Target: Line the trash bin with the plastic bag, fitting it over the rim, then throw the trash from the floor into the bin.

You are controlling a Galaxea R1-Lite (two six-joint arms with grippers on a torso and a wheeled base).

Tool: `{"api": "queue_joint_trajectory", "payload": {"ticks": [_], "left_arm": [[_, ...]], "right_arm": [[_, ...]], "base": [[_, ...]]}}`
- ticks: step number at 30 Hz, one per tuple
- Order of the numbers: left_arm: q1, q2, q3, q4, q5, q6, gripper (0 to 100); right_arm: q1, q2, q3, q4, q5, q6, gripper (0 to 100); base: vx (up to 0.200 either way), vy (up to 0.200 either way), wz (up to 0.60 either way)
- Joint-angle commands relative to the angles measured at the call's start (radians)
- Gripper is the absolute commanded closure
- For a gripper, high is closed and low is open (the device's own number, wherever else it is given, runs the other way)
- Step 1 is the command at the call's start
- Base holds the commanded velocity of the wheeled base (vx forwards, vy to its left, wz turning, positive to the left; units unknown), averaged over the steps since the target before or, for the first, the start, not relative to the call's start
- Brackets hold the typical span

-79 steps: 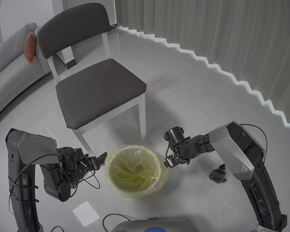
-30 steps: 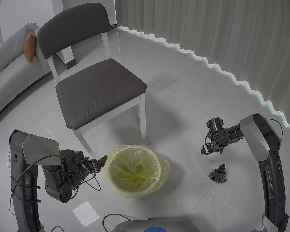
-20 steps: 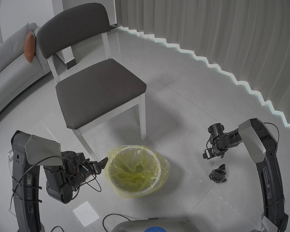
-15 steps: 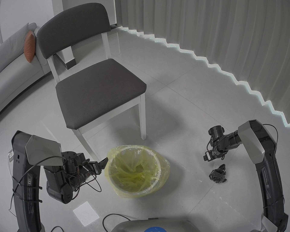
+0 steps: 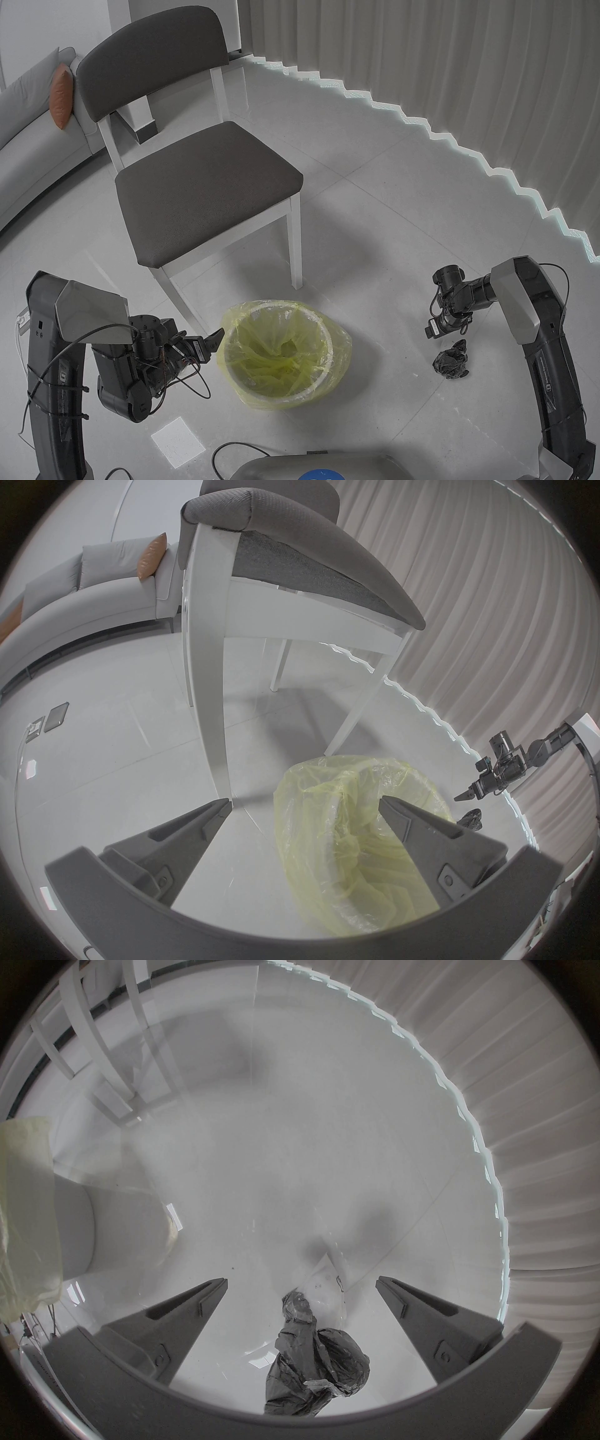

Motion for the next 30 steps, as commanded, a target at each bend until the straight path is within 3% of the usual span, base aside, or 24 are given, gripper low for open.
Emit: {"api": "queue_joint_trajectory", "payload": {"ticks": [1, 13, 30], "left_arm": [[0.000, 0.004, 0.000, -0.010, 0.000, -0.001, 0], [0.001, 0.019, -0.008, -0.010, 0.000, -0.001, 0], [0.000, 0.027, -0.006, -0.012, 0.003, -0.001, 0]], "right_arm": [[-0.007, 0.049, -0.062, 0.067, -0.010, 0.007, 0], [-0.013, 0.118, -0.062, 0.239, -0.044, 0.043, 0], [-0.016, 0.117, -0.062, 0.262, -0.077, 0.046, 0]], "base": [[0.000, 0.000, 0.00], [0.000, 0.000, 0.00], [0.000, 0.000, 0.00]]}}
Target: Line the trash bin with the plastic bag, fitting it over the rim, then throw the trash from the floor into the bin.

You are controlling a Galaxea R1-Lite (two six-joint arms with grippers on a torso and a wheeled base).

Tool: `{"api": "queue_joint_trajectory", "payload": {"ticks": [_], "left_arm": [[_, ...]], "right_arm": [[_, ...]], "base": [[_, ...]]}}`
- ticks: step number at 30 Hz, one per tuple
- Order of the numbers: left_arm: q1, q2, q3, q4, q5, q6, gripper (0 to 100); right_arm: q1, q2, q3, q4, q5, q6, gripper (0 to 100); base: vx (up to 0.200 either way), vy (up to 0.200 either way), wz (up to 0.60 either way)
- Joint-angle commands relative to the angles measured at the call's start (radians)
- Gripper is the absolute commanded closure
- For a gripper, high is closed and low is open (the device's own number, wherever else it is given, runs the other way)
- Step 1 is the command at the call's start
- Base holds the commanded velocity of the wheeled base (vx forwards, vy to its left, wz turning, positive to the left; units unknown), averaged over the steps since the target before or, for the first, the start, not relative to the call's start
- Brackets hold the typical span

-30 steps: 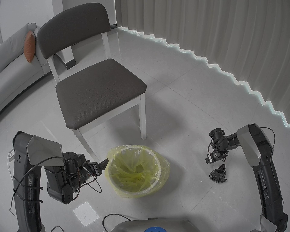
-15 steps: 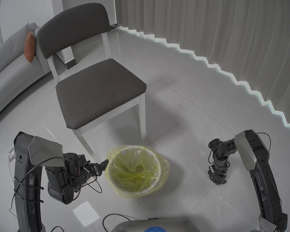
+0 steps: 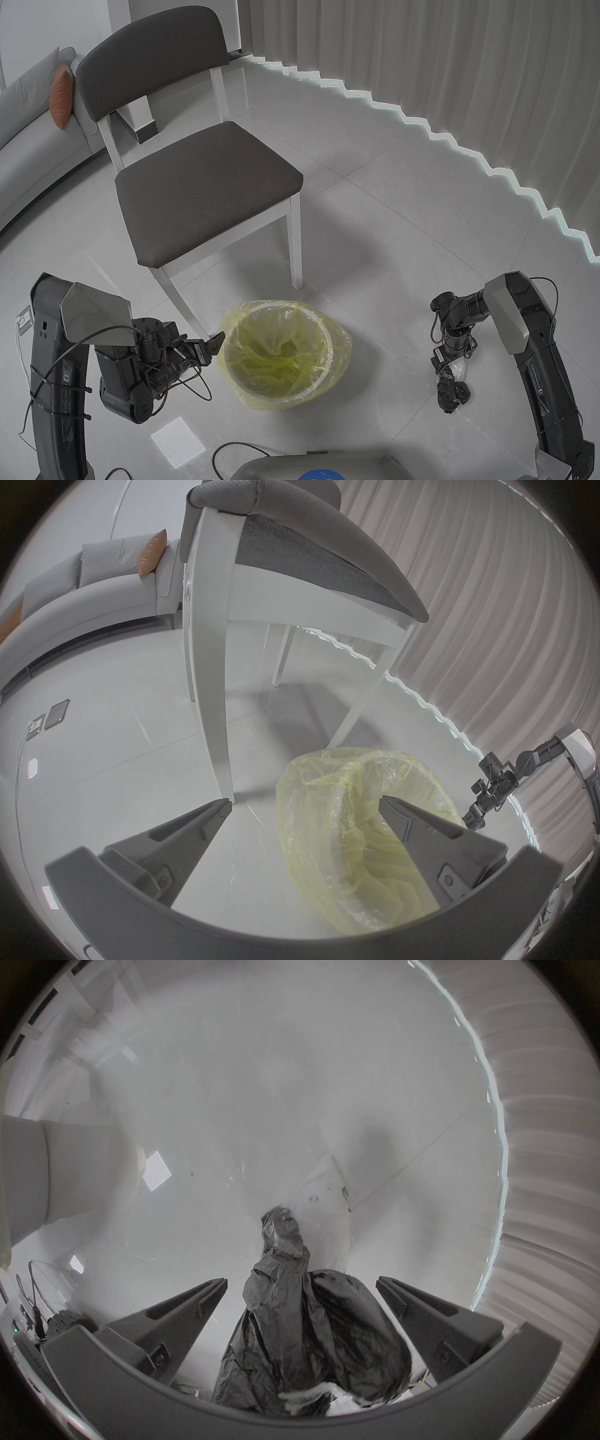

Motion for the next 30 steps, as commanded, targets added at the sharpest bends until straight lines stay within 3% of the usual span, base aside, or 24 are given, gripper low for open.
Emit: {"api": "queue_joint_trajectory", "payload": {"ticks": [1, 20, 30], "left_arm": [[0.000, 0.003, 0.000, -0.012, 0.000, 0.000, 0], [0.000, 0.009, 0.008, -0.012, 0.003, 0.000, 0], [0.000, 0.011, 0.014, -0.012, 0.002, 0.000, 0]], "right_arm": [[-0.003, 0.003, 0.000, 0.007, -0.001, -0.005, 0], [-0.025, 0.081, 0.000, 0.036, -0.010, 0.021, 0], [-0.020, 0.119, 0.000, -0.085, 0.002, 0.053, 0]], "base": [[0.000, 0.000, 0.00], [0.000, 0.000, 0.00], [0.000, 0.000, 0.00]]}}
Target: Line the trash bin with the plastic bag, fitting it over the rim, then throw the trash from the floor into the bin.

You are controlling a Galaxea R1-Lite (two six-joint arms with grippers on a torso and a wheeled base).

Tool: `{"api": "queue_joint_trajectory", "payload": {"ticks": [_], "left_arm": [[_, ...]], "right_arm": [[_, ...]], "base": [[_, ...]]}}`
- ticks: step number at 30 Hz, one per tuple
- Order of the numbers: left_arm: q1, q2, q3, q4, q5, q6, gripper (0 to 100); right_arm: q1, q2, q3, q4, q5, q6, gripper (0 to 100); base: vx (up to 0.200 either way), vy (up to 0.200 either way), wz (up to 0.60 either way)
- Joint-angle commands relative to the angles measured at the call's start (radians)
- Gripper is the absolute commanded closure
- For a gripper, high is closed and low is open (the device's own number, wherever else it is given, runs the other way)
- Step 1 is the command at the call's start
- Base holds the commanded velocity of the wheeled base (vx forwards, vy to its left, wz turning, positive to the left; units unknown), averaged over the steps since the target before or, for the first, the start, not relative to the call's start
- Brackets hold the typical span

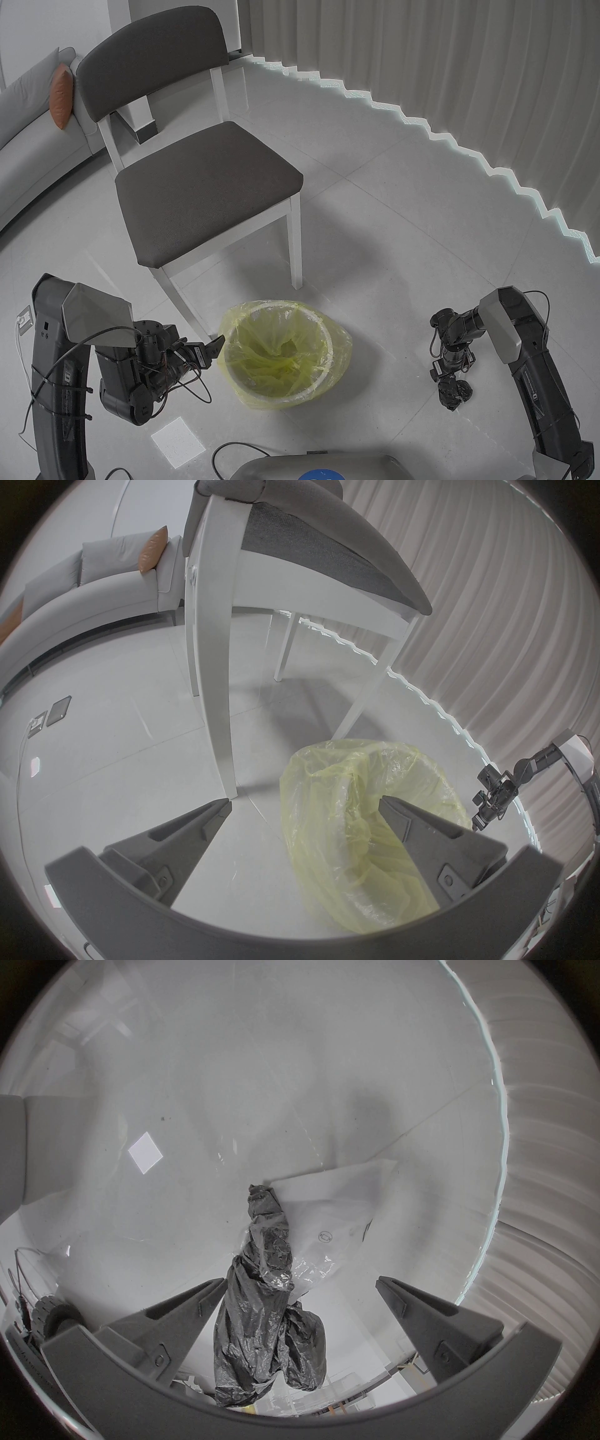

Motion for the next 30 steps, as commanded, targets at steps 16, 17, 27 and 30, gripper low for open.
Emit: {"api": "queue_joint_trajectory", "payload": {"ticks": [16, 17, 27, 30], "left_arm": [[0.001, 0.000, 0.003, -0.012, -0.002, 0.000, 0], [0.001, 0.000, 0.003, -0.012, -0.002, 0.000, 0], [0.001, 0.002, 0.003, -0.012, -0.002, 0.000, 0], [0.003, 0.002, 0.003, -0.012, -0.002, 0.000, 0]], "right_arm": [[-0.006, 0.050, 0.000, -0.029, -0.004, 0.029, 0], [-0.006, 0.050, 0.000, -0.031, -0.006, 0.029, 0], [-0.006, 0.050, 0.000, -0.020, -0.003, 0.029, 0], [-0.006, 0.050, 0.000, -0.020, -0.003, 0.029, 0]], "base": [[0.000, 0.000, 0.00], [0.000, 0.000, 0.00], [0.000, 0.000, 0.00], [0.000, 0.000, 0.00]]}}
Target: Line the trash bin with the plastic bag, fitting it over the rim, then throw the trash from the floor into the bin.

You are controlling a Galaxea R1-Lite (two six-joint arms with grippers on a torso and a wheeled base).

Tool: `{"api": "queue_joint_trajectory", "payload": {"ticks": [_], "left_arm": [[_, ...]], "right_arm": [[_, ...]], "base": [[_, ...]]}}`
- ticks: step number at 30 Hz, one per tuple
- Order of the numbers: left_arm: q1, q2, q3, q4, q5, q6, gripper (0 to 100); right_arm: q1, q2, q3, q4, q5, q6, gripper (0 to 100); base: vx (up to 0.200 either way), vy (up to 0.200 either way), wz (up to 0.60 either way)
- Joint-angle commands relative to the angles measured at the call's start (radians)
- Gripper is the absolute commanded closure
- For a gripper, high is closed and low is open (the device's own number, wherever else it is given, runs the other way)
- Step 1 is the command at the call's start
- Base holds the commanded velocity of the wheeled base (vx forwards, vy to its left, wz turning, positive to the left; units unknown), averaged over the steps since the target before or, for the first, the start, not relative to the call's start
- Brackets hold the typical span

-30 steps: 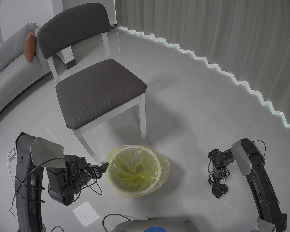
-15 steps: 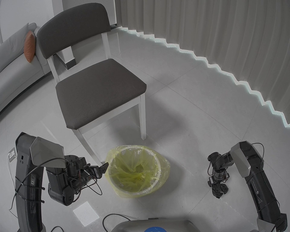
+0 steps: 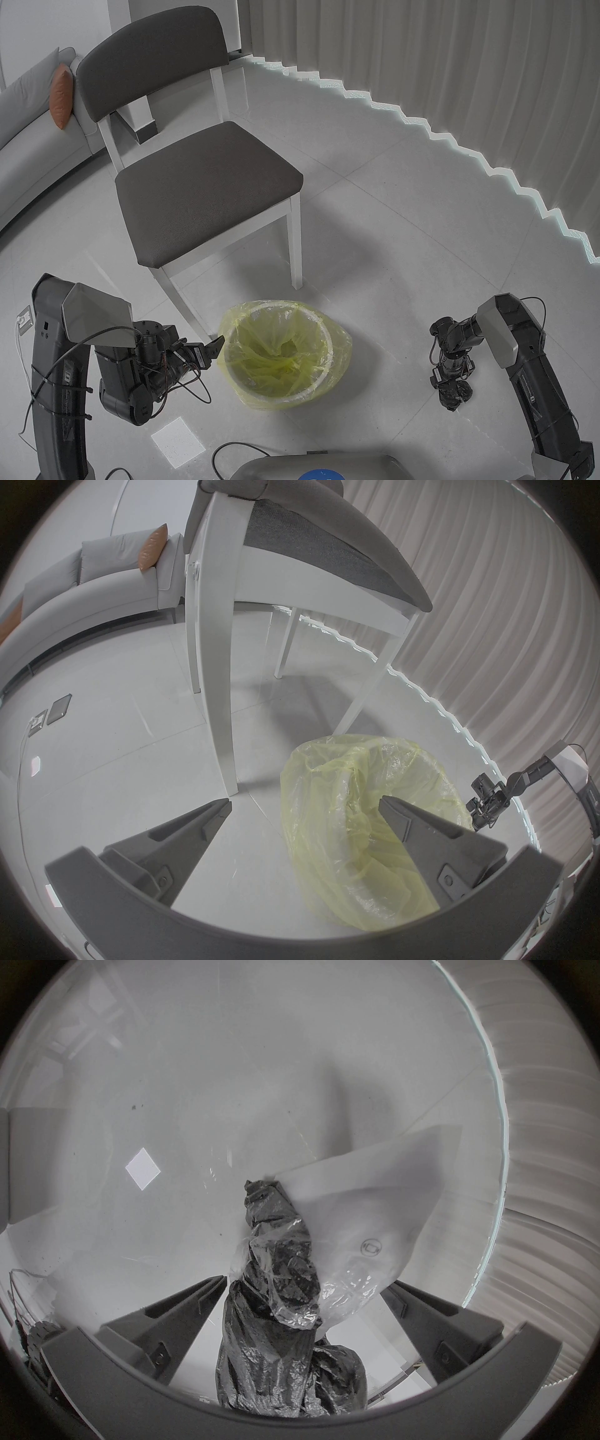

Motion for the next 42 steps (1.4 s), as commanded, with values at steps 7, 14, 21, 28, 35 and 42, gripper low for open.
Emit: {"api": "queue_joint_trajectory", "payload": {"ticks": [7, 14, 21, 28, 35, 42], "left_arm": [[0.001, 0.000, 0.000, -0.012, 0.000, -0.001, 0], [0.001, 0.000, -0.002, -0.012, 0.000, -0.002, 0], [0.003, -0.008, 0.000, -0.012, 0.000, -0.002, 0], [0.001, -0.020, 0.002, -0.012, 0.000, -0.002, 0], [-0.002, -0.052, 0.022, -0.012, -0.003, -0.002, 0], [-0.003, -0.100, 0.041, -0.012, -0.006, -0.004, 0]], "right_arm": [[0.000, 0.002, 0.000, 0.000, -0.004, 0.001, 100], [0.007, -0.004, 0.000, 0.001, -0.006, 0.001, 100], [0.020, -0.036, 0.000, 0.006, -0.004, 0.024, 100], [0.025, -0.154, 0.000, -0.005, 0.005, 0.035, 100], [0.030, -0.283, 0.000, -0.071, 0.028, 0.035, 100], [0.045, -0.394, 0.110, -0.129, 0.042, 0.029, 100]], "base": [[0.000, 0.000, 0.00], [0.000, 0.000, 0.00], [0.000, 0.000, 0.00], [0.000, 0.000, 0.00], [0.000, 0.000, 0.00], [0.000, 0.000, 0.00]]}}
